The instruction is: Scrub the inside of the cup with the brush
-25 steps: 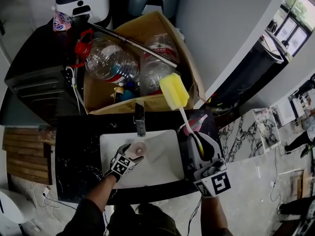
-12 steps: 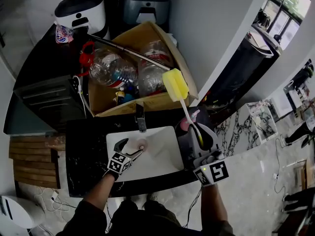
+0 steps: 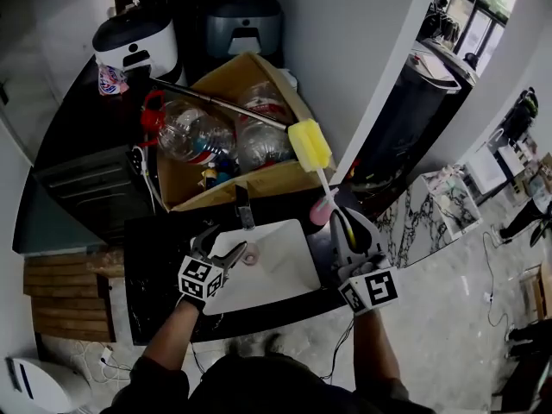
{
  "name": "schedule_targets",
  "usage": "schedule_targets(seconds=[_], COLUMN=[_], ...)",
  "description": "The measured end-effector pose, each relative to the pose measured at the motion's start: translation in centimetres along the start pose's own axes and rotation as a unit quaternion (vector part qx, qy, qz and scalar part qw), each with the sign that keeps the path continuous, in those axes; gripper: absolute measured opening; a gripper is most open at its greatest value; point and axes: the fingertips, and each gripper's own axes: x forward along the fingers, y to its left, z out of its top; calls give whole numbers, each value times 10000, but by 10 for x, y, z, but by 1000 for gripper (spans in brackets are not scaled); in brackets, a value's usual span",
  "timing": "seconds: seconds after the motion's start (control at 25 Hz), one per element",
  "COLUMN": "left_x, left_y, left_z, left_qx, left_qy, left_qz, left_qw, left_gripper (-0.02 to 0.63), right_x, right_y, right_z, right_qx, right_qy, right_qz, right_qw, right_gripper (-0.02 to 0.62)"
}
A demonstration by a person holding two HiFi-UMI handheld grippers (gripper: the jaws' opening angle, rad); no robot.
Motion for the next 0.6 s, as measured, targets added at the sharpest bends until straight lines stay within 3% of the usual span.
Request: schedule_targets(seconds=[0.28,0.6], left_x=[-21,-51], left_y=[-17,-20], left_z=[83,144], left_qx=[435,723], left_qy=[-834,-1542], left_qz=[93,375], left_qw=[9955,9847], left_gripper=[227,93], right_x=[-9,-9], right_y=[-2,-6], right_z=[-4,-13], right_qx=[-35,-83], right_qy=[178,120], right_qz=[-252,-419], right_qw=[9995,9990], right_gripper=[38,38])
